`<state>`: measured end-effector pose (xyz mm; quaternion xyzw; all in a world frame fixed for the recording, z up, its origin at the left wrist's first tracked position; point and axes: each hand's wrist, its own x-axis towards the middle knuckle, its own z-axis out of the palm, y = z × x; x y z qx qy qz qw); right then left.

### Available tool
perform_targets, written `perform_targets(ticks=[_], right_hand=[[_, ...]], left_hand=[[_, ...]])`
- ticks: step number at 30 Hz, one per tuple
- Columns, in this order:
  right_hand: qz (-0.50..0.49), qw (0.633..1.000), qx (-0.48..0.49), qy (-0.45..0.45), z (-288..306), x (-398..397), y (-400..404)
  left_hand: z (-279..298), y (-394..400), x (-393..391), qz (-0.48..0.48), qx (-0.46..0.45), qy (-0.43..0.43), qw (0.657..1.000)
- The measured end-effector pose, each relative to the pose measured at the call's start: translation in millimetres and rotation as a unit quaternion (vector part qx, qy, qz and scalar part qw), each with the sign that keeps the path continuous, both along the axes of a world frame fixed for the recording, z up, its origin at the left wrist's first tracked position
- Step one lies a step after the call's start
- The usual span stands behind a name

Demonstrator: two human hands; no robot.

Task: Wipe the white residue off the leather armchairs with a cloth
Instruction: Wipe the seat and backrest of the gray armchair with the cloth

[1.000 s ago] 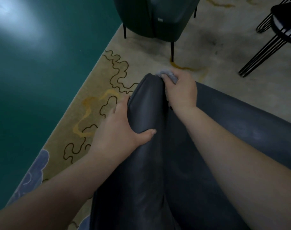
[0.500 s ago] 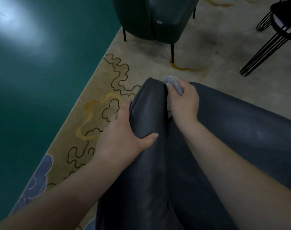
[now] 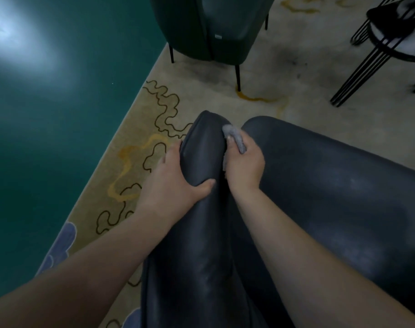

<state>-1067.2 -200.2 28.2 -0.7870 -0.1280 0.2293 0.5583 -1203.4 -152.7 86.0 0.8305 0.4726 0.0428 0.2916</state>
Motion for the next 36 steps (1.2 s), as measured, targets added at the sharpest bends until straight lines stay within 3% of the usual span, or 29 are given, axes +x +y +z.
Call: perform_targets(ticks=[7,12,16,20,29,36], right_hand=[[0.111,0.989,-0.011,0.100,9,-66,-101],[0.214,0.969,-0.123,0.021,42,-46,-141],[0.137,0.989,-0.062,-0.008,70,-35,-143],[0.103,0.993,-0.055,-0.010,93,-53,-127],[0.073,0.995,-0.029,-0.065,165,-140,-25],[0.037,0.997,-0.026,-0.066,185,-189,42]], left_hand=[[0,0,-1,-0.001,0.002,0.023,1.000],[15,-8,-2,-0.018,-0.010,0.052,0.998],[27,-19,-31,-0.038,-0.027,0.038,0.998],[46,-6,-71,-0.109,0.018,0.092,0.990],[110,93,-174,-0.265,0.137,0.156,0.942],[133,165,-241,-0.285,0.157,0.176,0.929]])
